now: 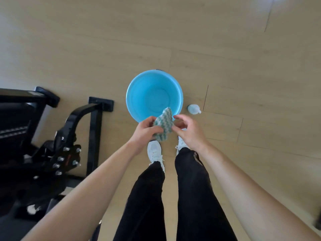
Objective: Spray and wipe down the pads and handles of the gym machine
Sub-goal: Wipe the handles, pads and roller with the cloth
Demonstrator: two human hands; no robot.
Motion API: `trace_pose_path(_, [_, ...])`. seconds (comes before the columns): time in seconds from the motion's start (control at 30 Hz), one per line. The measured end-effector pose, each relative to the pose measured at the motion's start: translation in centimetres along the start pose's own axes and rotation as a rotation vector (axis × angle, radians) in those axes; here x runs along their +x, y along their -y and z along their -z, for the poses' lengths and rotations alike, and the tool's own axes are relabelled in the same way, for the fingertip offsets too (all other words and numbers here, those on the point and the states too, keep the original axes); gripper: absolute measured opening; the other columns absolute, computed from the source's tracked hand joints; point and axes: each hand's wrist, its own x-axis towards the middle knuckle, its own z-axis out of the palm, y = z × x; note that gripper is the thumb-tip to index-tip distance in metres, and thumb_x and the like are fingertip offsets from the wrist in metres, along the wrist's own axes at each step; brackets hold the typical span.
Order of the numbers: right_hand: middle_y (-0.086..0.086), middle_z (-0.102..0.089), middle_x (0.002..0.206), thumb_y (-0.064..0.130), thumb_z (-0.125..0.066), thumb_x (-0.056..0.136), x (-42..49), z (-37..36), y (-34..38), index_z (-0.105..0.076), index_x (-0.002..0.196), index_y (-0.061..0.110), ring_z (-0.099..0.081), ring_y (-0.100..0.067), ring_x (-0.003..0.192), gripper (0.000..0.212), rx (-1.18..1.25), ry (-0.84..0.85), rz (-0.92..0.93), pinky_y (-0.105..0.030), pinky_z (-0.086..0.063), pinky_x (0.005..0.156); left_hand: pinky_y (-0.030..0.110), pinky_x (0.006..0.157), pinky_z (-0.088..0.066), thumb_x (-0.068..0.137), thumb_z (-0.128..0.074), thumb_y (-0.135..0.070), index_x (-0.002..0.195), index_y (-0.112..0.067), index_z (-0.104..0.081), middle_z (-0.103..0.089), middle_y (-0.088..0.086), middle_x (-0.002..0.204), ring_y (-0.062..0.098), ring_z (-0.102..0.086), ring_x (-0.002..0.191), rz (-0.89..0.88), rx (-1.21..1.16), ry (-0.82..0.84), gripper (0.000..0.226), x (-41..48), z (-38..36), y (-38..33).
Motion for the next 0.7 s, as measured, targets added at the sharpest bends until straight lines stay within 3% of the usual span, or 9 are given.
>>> trace_pose_path(0.1, [0.002,-0.074,0.094,0.023,-0.079,0.090,-4.1,0.8,3.4,-0.074,0.112,0.018,-0.068,-0.015,0.085,0.023,-0.047,0.030,0.047,-0.041,-0.058,0.086,0.023,0.069,-0.057,0.092,-0.071,-0.019,0.109,0.001,-0.060,-0.068,0.008,0.095,0.013,-0.071,0.080,-0.059,-0.121,-0.003,0.029,-6.2,0.2,-1.7])
trace_pose_path(0.17, [0.004,-0.071,0.086,0.019,-0.081,0.088,-6.9,1.3,5.9,-0.073,0.096,0.017,-0.063,-0.013,0.077,0.011,-0.037,0.046,0.083,-0.036,-0.056,0.079,0.024,0.070,-0.059,0.100,-0.065,-0.023,0.104,-0.002,-0.058,-0.067,0.013,0.097,0.015,-0.070,0.080,-0.097,-0.170,-0.059,0.022,-10.1,0.2,-2.4])
trace_pose_path(0.27, [0.006,-0.062,0.076,0.014,-0.082,0.086,-11.0,1.9,9.3,-0.063,0.081,0.018,-0.054,-0.004,0.068,0.020,-0.026,0.083,0.134,-0.026,-0.049,0.071,0.028,0.075,-0.062,0.100,-0.064,-0.019,0.102,-0.002,-0.057,-0.069,0.020,0.103,0.019,-0.071,0.088,-0.163,-0.176,-0.189,0.019,-15.2,-0.1,-2.9])
trace_pose_path(0.33, [0.005,-0.063,0.081,0.014,-0.081,0.087,-13.4,2.2,11.0,-0.058,0.078,0.020,-0.057,-0.004,0.075,0.025,-0.059,0.125,0.178,-0.019,-0.046,0.075,0.024,0.076,-0.062,0.097,-0.068,-0.014,0.102,-0.001,-0.058,-0.072,0.017,0.108,0.024,-0.072,0.096,-0.202,-0.153,-0.291,0.017,-18.3,-0.4,-3.0])
trace_pose_path(0.43, [0.007,-0.070,0.103,0.016,-0.079,0.086,-16.5,2.7,13.3,-0.053,0.074,0.025,-0.056,-0.008,0.104,0.031,-0.190,0.191,0.291,-0.011,-0.039,0.083,0.022,0.080,-0.059,0.092,-0.073,-0.011,0.093,-0.003,-0.059,-0.074,0.002,0.107,0.021,-0.069,0.107,-0.272,-0.140,-0.468,0.016,-22.8,-1.1,-2.7])
trace_pose_path(0.53, [0.011,-0.071,0.114,0.015,-0.078,0.086,-18.7,2.9,15.3,-0.048,0.071,0.028,-0.054,-0.007,0.112,0.035,-0.311,0.303,0.433,-0.019,-0.041,0.089,0.047,0.098,-0.055,0.084,-0.080,-0.014,0.076,-0.018,-0.058,-0.071,-0.011,0.110,0.021,-0.066,0.112,-0.333,-0.158,-0.608,0.023,-26.9,-2.0,-1.4])
trace_pose_path(0.6, [0.013,-0.071,0.108,0.013,-0.076,0.087,-19.9,2.7,16.8,-0.051,0.072,0.020,-0.059,-0.001,0.102,0.030,-0.365,0.391,0.492,-0.023,-0.045,0.083,0.051,0.093,-0.055,0.079,-0.083,-0.024,0.067,-0.028,-0.057,-0.069,-0.014,0.103,0.023,-0.064,0.107,-0.359,-0.169,-0.699,0.029,-29.9,-2.9,-0.3])
trace_pose_path(0.67, [0.017,-0.068,0.099,0.010,-0.076,0.089,-21.2,1.9,18.3,-0.057,0.077,0.011,-0.059,-0.002,0.080,0.022,-0.410,0.466,0.543,-0.020,-0.045,0.075,0.046,0.082,-0.055,0.079,-0.086,-0.020,0.065,-0.030,-0.055,-0.067,-0.009,0.097,0.019,-0.062,0.094,-0.366,-0.221,-0.816,0.035,-33.0,-4.1,1.1])
trace_pose_path(0.7, [0.015,-0.068,0.098,0.009,-0.075,0.089,-21.9,1.2,19.0,-0.058,0.078,0.014,-0.057,-0.006,0.074,0.021,-0.434,0.496,0.579,-0.019,-0.046,0.072,0.041,0.075,-0.053,0.080,-0.086,-0.015,0.066,-0.027,-0.055,-0.067,-0.005,0.095,0.015,-0.059,0.085,-0.370,-0.280,-0.871,0.036,-34.4,-4.7,2.0])
